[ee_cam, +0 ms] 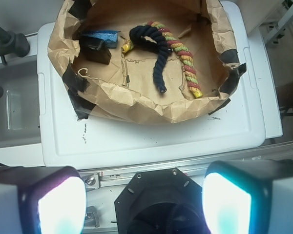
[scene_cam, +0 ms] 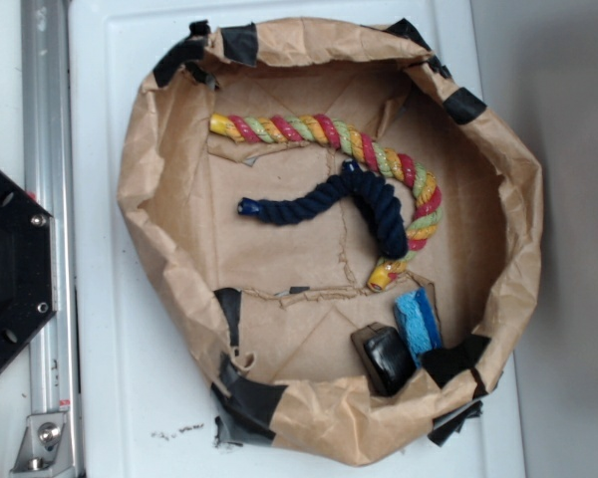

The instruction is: Grab the blue rope.

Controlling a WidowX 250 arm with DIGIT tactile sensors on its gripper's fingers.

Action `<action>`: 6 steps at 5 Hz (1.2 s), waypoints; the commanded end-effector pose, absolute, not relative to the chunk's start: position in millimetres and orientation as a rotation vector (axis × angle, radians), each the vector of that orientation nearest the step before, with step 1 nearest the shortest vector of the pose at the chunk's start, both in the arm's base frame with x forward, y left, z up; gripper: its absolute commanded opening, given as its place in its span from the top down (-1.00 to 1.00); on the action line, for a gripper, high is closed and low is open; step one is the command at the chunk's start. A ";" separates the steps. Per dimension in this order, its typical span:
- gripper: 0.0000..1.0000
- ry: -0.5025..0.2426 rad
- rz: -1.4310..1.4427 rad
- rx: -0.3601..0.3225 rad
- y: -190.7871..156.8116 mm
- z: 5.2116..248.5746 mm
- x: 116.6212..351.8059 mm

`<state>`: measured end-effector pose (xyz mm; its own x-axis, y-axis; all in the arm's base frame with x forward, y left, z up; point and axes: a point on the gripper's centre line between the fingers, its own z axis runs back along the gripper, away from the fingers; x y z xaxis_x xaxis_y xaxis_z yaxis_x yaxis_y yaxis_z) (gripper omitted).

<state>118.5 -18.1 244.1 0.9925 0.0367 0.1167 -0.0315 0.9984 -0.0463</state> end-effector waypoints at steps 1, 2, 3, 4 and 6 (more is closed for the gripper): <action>-1.00 -0.118 0.034 -0.044 -18.1 244.1 118.5; -1.00 -0.098 -0.041 0.037 -4.4 225.3 168.5; -1.00 -0.081 -0.224 0.034 -7.0 192.9 219.7; -1.00 -0.050 -0.472 -0.005 -11.9 147.6 267.5; -1.00 -0.012 -0.634 0.052 -1.8 73.4 296.7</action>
<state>295.9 1.5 65.5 0.8033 -0.5946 -0.0337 0.5955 0.8028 0.0297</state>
